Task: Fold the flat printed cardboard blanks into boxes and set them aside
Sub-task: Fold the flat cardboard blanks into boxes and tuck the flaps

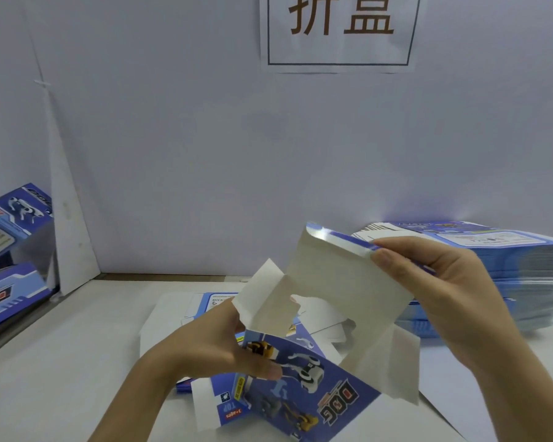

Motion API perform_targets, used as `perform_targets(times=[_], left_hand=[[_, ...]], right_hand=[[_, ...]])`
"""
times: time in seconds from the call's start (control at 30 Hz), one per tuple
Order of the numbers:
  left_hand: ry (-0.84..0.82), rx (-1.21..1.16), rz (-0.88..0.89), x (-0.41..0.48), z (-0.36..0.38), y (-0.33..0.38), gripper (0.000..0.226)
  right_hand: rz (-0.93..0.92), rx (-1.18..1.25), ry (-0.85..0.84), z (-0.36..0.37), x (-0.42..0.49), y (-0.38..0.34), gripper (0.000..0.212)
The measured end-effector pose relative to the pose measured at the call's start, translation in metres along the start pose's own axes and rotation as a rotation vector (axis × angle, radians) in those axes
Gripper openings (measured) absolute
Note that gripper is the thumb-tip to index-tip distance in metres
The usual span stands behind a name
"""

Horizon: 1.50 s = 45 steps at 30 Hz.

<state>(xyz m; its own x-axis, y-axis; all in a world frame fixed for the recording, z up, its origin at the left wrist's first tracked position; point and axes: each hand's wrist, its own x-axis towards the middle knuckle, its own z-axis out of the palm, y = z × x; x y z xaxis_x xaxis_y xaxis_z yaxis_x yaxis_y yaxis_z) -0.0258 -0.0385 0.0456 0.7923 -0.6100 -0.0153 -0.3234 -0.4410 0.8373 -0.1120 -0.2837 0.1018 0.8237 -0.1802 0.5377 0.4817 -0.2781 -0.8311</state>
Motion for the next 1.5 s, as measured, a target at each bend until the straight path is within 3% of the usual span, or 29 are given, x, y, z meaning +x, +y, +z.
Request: perform_targets(times=[0.3, 0.43, 0.57, 0.67, 0.77, 0.87, 1.0, 1.13, 1.2, 1.3, 1.5], left_hand=[[-0.019, -0.050, -0.005, 0.002, 0.000, -0.002, 0.051], [0.020, -0.043, -0.002, 0.002, 0.000, 0.000, 0.058], [0.136, -0.193, 0.141, 0.002, 0.002, 0.006, 0.070], [0.315, -0.526, 0.276, 0.007, 0.002, 0.009, 0.040], [0.416, -0.781, 0.256, 0.012, 0.007, 0.015, 0.030], [0.442, -0.787, 0.257, 0.013, 0.014, 0.020, 0.039], [0.330, -0.617, 0.261, 0.013, 0.023, 0.022, 0.054], [0.452, -0.664, 0.253, 0.015, 0.025, 0.022, 0.044], [0.485, -0.667, 0.277, 0.015, 0.023, 0.022, 0.037], [0.412, -0.572, 0.309, 0.011, 0.016, 0.024, 0.039], [0.013, -0.414, 0.036, -0.001, -0.015, 0.007, 0.074]], right_hand=[[-0.045, 0.053, 0.142, 0.017, -0.003, -0.001, 0.019], [-0.081, 0.047, 0.120, 0.019, -0.003, 0.001, 0.019], [-0.052, 0.152, 0.092, 0.015, 0.000, 0.010, 0.049], [0.051, 0.044, 0.032, 0.012, 0.001, 0.016, 0.085], [0.212, -0.060, -0.205, 0.018, -0.002, 0.023, 0.104], [0.254, 0.036, -0.333, 0.030, -0.003, 0.026, 0.098], [0.206, 0.206, -0.140, 0.037, 0.002, 0.035, 0.075], [0.281, 0.226, -0.158, 0.032, 0.003, 0.040, 0.056], [0.349, 0.172, -0.277, 0.026, 0.003, 0.040, 0.067], [0.391, 0.133, -0.381, 0.023, 0.003, 0.042, 0.098], [0.336, 0.282, -0.256, 0.036, 0.007, 0.045, 0.075]])
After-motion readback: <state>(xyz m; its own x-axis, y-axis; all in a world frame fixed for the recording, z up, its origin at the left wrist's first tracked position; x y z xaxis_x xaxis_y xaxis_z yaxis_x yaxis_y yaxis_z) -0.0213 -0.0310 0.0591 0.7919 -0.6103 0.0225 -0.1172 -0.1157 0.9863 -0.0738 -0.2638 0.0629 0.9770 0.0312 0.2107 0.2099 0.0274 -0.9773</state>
